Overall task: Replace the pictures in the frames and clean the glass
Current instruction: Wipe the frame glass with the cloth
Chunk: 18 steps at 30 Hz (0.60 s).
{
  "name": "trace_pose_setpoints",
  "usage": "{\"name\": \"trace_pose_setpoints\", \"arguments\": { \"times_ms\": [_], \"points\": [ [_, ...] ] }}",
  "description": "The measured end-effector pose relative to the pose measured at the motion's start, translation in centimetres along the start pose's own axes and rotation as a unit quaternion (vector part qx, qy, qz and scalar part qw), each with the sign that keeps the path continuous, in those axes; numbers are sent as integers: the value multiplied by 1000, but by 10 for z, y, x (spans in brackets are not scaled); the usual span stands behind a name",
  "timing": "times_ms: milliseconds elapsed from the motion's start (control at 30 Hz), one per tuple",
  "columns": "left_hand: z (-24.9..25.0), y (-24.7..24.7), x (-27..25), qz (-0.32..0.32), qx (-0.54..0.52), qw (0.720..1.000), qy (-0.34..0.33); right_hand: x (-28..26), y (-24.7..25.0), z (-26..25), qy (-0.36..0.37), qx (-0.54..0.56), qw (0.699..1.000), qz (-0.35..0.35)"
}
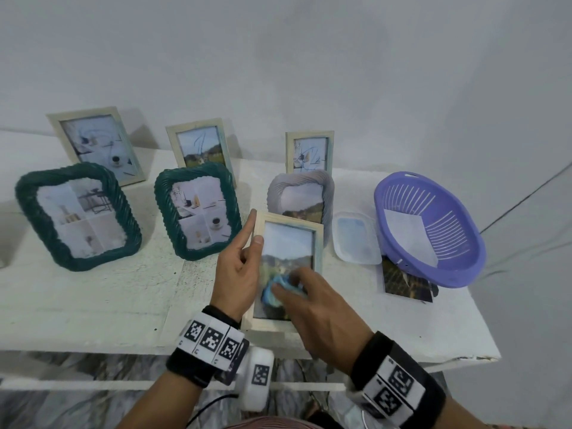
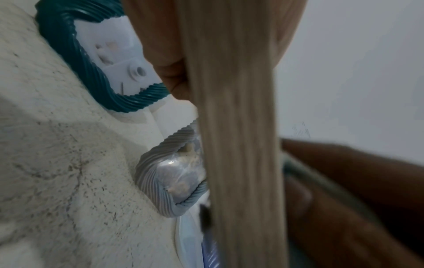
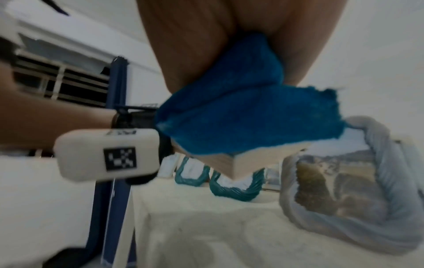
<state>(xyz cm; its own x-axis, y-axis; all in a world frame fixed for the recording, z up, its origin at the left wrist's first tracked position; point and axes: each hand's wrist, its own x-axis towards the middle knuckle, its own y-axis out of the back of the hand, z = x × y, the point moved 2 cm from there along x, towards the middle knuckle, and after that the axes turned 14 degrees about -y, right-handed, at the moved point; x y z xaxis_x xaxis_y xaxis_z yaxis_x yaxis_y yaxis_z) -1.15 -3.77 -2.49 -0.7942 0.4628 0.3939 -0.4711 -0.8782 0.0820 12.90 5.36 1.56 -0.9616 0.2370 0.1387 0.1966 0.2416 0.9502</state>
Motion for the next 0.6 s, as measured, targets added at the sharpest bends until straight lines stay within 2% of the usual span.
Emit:
{"name": "trace_pose_setpoints", "arguments": {
  "times_ms": [100,267,333,433,500,600],
  "points": [
    [0,1,-1,7,-4,1000,4,-5,3,15,3,-29,1000,-5],
    [5,-6,-4,-1,-8,1000,8,25,9,17,-91,-16,994,57],
    [5,-7,-4,-8,-26,1000,14,28,9,4,-67,-11,996,52],
    [0,-3,-2,-8,-33,999,33,10,7,-7,29,-18,999,-37],
    [-1,0,-4,-3,-14,999,29,2,11,-2,73,-32,994,-70],
    [-4,-2,-6,0,-13,999,30,18,19,14,46,-55,996,-43]
  ]
}}
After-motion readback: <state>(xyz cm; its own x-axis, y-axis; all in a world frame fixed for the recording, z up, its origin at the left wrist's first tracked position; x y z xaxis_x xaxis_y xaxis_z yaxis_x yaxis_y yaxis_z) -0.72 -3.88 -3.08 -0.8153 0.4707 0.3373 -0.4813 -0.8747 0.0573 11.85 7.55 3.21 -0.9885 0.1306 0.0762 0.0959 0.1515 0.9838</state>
